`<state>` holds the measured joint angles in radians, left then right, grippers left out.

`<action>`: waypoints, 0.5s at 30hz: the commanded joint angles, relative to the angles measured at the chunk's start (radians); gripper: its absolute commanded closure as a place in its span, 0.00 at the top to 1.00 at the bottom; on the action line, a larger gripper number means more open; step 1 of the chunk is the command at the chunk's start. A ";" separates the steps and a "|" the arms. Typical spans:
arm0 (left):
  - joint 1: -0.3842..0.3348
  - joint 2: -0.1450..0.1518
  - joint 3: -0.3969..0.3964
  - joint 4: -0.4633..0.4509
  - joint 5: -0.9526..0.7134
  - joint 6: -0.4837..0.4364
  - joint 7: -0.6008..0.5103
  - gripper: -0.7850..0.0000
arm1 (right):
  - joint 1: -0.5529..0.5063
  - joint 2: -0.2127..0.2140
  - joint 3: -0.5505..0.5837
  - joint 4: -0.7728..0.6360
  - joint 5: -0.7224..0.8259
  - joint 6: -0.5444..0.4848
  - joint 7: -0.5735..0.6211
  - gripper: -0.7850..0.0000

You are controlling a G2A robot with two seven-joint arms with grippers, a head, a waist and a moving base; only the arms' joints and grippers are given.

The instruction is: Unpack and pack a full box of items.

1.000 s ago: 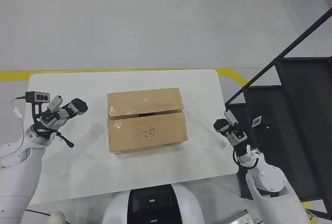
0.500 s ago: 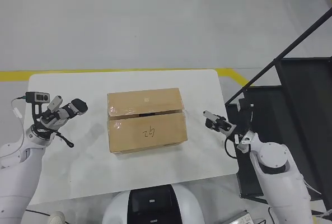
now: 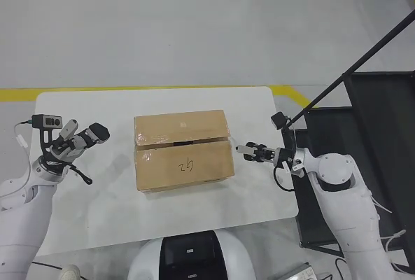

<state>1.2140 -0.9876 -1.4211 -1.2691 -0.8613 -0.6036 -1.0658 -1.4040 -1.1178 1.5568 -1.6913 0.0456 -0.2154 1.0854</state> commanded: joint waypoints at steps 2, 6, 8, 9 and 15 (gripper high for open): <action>0.000 0.000 0.000 0.000 0.000 0.000 0.000 1.00 | -0.001 0.000 0.001 -0.001 -0.001 0.000 0.001 1.00; 0.000 0.000 0.000 0.000 0.000 0.000 0.000 1.00 | -0.001 0.000 0.001 -0.001 -0.001 0.000 0.001 1.00; 0.000 0.000 0.000 0.000 0.000 0.000 0.000 1.00 | -0.001 0.000 0.001 -0.001 -0.001 0.000 0.001 1.00; 0.000 0.000 0.000 0.000 0.000 0.000 0.000 1.00 | -0.001 0.000 0.001 -0.001 -0.001 0.000 0.001 1.00; 0.000 0.000 0.000 0.000 0.000 0.000 0.000 1.00 | 0.005 0.000 -0.012 -0.005 -0.026 -0.005 -0.011 1.00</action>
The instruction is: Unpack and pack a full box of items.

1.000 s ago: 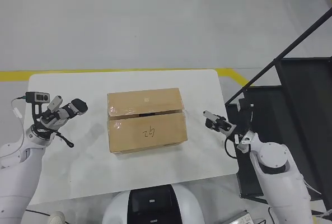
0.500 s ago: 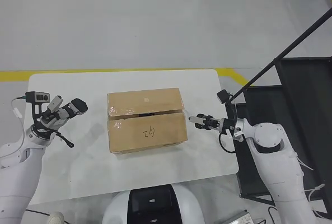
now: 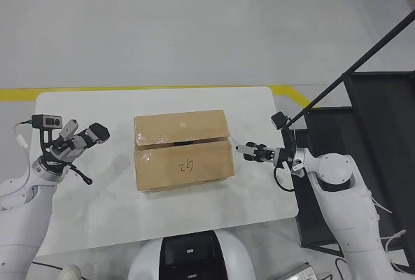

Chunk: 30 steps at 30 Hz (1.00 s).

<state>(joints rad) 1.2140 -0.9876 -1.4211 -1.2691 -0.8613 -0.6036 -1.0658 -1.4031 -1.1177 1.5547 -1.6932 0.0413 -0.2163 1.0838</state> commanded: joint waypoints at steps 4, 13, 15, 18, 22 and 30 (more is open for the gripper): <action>0.000 0.000 0.000 0.000 0.000 0.000 0.000 1.00 | 0.060 -0.001 -0.061 0.028 -0.041 -0.029 -0.009 1.00; 0.000 0.000 0.000 0.000 0.000 0.000 0.000 1.00 | 0.171 -0.001 -0.136 0.178 -0.064 -0.073 0.007 1.00; 0.000 0.000 0.000 0.000 0.000 0.000 0.000 1.00 | 0.180 0.000 -0.148 0.196 -0.045 -0.087 0.025 1.00; 0.000 0.000 0.000 0.000 0.000 0.000 0.000 1.00 | 0.193 0.000 -0.172 0.214 -0.020 -0.112 0.049 1.00; 0.000 0.000 0.000 0.000 0.000 0.000 0.000 1.00 | 0.194 0.002 -0.192 0.208 0.055 -0.176 0.118 1.00; 0.000 0.000 0.000 0.000 0.000 0.000 0.000 1.00 | 0.164 0.019 -0.187 0.151 0.212 -0.264 0.256 1.00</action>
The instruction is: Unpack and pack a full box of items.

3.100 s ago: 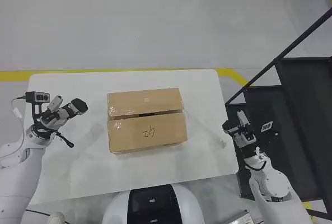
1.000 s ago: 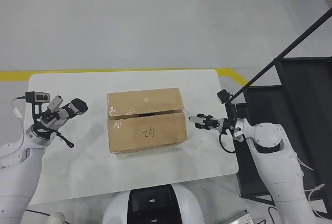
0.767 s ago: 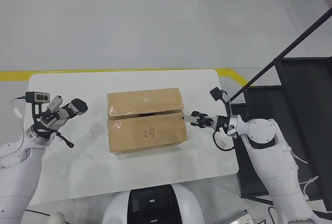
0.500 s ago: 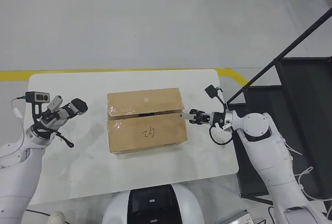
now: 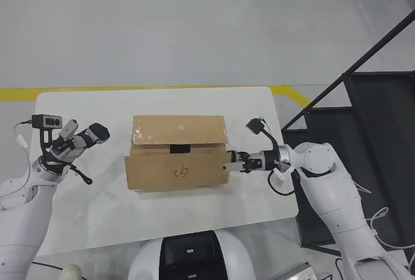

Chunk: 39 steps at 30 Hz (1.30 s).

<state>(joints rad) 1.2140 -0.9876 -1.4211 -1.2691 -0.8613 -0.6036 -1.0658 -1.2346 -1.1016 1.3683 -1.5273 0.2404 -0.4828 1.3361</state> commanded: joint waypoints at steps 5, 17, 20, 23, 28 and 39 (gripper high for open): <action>0.000 0.000 0.000 0.000 0.000 0.000 0.000 1.00 | -0.066 0.028 -0.012 -0.144 0.052 0.008 0.009 1.00; 0.000 0.000 0.000 0.000 0.000 0.000 0.000 1.00 | -0.127 0.090 -0.203 -0.243 -0.134 -0.007 -0.006 1.00; 0.000 0.000 0.000 0.000 0.000 0.000 0.000 1.00 | -0.117 0.087 -0.246 -0.217 -0.223 -0.019 -0.043 1.00; 0.000 0.000 0.000 0.000 0.000 0.000 0.000 1.00 | -0.114 0.085 -0.275 -0.211 -0.356 0.016 -0.095 1.00; 0.000 0.000 0.000 0.000 0.000 0.000 0.000 1.00 | -0.129 0.080 -0.329 -0.224 -0.532 0.083 -0.199 1.00; 0.000 0.000 0.000 0.000 0.000 0.000 0.000 1.00 | -0.174 0.086 -0.373 -0.293 -0.660 0.115 -0.263 1.00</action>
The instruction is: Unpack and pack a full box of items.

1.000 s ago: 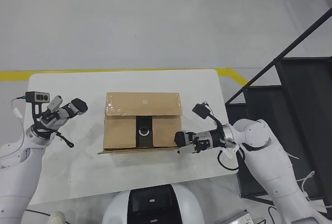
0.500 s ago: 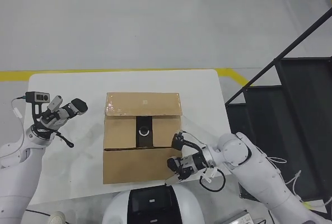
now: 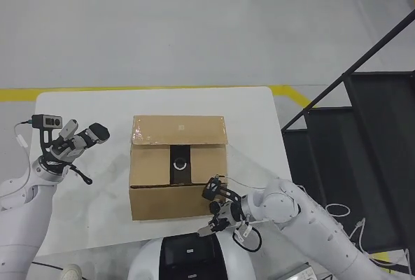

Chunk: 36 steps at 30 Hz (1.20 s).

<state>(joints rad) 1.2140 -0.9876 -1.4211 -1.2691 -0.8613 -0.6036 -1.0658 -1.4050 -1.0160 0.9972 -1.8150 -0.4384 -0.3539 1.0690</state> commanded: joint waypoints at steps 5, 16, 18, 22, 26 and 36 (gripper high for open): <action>0.000 0.000 0.000 0.000 0.000 0.000 0.000 1.00 | -0.024 0.019 0.049 -0.049 0.175 -0.118 0.072 1.00; 0.000 0.000 0.000 0.000 0.000 0.000 0.000 1.00 | -0.076 0.075 0.264 -0.078 0.668 -0.268 0.129 1.00; 0.004 0.000 0.002 -0.001 0.003 0.006 0.001 1.00 | -0.083 0.084 0.292 -0.069 0.732 -0.270 0.127 1.00; 0.053 0.004 0.001 -0.032 -0.006 0.068 -0.090 1.00 | -0.081 0.101 0.335 -0.047 0.832 -0.260 0.137 1.00; 0.066 0.010 -0.007 -0.018 0.015 0.097 -0.178 1.00 | -0.084 0.114 0.353 -0.040 0.917 -0.249 0.148 1.00; 0.030 -0.001 0.044 -0.015 0.079 0.062 -0.212 1.00 | -0.073 0.139 0.335 -0.026 0.960 -0.245 0.152 1.00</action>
<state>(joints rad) 1.2566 -0.9851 -1.3919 -1.2897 -0.7866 -0.5355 -1.2846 -1.4795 -0.8799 1.3349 -1.8437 0.5180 -0.5970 1.2232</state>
